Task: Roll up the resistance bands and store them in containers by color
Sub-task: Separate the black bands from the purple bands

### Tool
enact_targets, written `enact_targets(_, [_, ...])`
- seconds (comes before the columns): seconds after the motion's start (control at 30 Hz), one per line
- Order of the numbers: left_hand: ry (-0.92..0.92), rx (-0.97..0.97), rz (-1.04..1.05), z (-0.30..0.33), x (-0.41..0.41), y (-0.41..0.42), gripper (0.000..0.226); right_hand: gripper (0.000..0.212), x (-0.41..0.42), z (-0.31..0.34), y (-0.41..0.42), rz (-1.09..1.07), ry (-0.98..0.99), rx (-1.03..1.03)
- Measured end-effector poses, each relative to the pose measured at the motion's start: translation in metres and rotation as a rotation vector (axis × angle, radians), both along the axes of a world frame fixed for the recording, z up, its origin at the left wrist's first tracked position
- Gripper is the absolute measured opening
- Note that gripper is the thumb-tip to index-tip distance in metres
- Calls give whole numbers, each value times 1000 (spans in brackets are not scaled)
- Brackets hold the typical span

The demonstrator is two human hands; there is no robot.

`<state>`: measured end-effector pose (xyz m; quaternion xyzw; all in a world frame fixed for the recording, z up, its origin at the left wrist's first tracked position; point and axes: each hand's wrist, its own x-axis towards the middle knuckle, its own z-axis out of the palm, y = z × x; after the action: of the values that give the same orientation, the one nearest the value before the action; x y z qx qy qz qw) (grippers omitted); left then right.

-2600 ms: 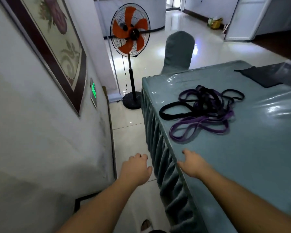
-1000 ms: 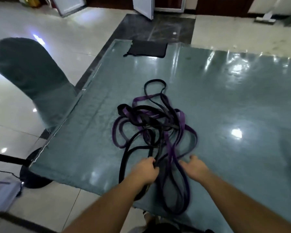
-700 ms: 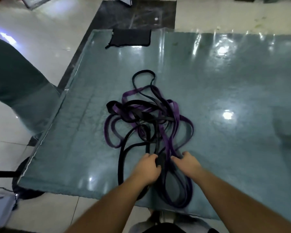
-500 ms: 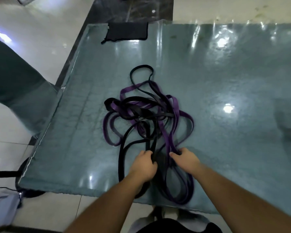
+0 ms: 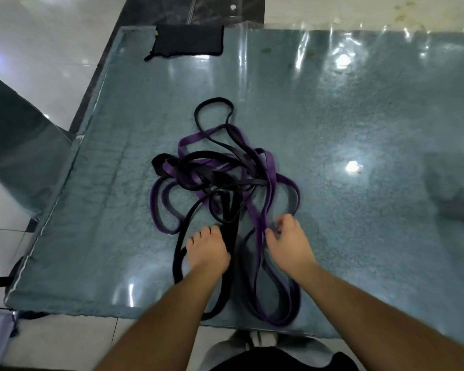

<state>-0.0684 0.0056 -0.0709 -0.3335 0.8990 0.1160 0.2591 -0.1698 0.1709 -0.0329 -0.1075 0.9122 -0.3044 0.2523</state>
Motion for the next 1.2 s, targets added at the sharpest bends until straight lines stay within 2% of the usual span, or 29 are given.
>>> enact_targets(0.17, [0,117,68,6,-6,-7,53,25,8,6,-26,114,-193,-9])
enact_targets(0.3, [46,329,177,12,3,-5,46,44,13,1,-45,110,-303,32])
enact_targets(0.4, [134,466,178,23,15,0,41,59,9,-3,-57,21,-365,-3])
enact_targets(0.5, [279,635,154,48,25,11,37,72,5,1,-69,-180,-645,-159])
enact_targets(0.57, [361,727,109,64,31,18,28,64,5,5,-75,-255,-819,-238])
enact_targets(0.63, [411,769,76,77,35,19,17,42,4,10,-78,-267,-874,-270])
enact_targets(0.7, [467,762,49,82,40,14,19,26,2,18,-79,-266,-860,-298])
enact_targets(0.77, [582,680,118,82,46,6,17,19,-2,28,-75,-225,-785,-319])
enact_targets(0.83, [740,599,274,81,49,-3,10,27,-6,44,-68,-106,-657,-314])
enact_targets(0.9, [798,506,392,80,45,-15,7,35,-10,65,-59,27,-575,-306])
enact_targets(1.03, [661,257,485,78,26,-45,50,45,-18,109,-37,174,-457,-292])
enact_targets(1.07, [598,285,520,79,22,-49,62,46,-20,121,-31,202,-408,-281])
enact_targets(1.13, [493,505,591,82,13,-50,74,47,-24,144,-19,239,-344,-271])
enact_targets(1.2, [458,682,555,86,2,-42,61,46,-28,167,-8,253,-322,-296])
